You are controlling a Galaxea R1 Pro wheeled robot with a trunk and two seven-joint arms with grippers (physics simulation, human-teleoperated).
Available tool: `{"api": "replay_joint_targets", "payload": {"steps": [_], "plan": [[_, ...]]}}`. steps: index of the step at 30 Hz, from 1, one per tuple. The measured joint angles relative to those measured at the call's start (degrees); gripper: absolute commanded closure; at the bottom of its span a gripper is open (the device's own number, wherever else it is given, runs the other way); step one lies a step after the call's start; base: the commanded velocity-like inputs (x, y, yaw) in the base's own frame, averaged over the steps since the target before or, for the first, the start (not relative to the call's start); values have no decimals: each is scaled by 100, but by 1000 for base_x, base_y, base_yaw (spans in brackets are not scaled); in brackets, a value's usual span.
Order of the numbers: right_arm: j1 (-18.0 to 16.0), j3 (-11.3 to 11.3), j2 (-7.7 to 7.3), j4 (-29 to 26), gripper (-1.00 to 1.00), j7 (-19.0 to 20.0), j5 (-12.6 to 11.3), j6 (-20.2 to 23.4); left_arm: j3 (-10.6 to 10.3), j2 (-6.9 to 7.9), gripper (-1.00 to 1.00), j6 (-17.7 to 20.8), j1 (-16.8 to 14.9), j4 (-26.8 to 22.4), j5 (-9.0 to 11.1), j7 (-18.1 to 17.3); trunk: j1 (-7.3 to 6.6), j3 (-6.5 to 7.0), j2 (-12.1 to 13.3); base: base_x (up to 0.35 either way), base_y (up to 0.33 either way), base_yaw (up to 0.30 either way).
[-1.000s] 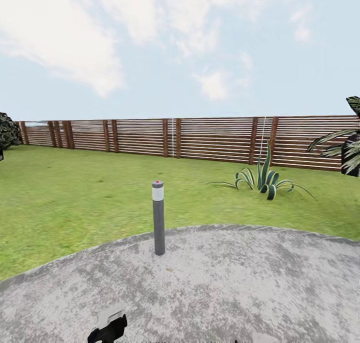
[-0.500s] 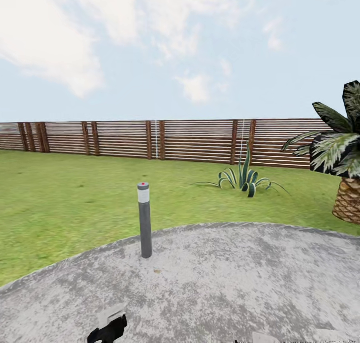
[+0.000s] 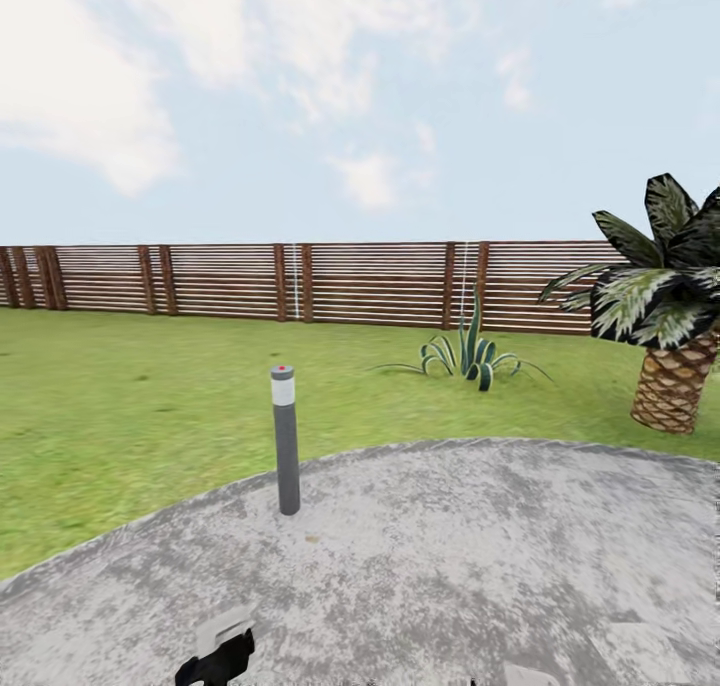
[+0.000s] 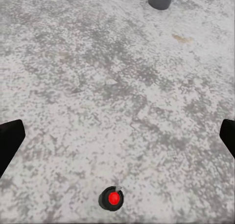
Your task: In the garden, pick up the pesticide atomizer on the floor and spray pesticide onto both trees until each tree trunk is fully covered.
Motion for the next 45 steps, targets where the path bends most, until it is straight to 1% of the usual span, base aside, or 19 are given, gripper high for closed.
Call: {"api": "replay_joint_targets", "payload": {"steps": [21, 33, 40, 45], "plan": [[0, -18, -6, -4, -100, 0, 0, 0, 0, 0, -100, 1, 0, 0, 0, -1, -1, 84, 0, -34, 48, -265], [0, -22, -6, -5, -100, 1, -1, 0, 0, 0, -100, 0, 0, 0, 0, -1, -1, 105, 0, -151, 234, -115], [0, -28, -10, -6, -100, 0, -4, -1, -2, 0, -100, 2, 1, 0, 0, -2, -2, 125, 0, -36, 59, -236], [-1, -22, -6, -4, -100, 0, -1, -1, -3, 1, -100, 2, 2, -2, 1, -1, -2, 132, 0, -4, 8, -84]]}}
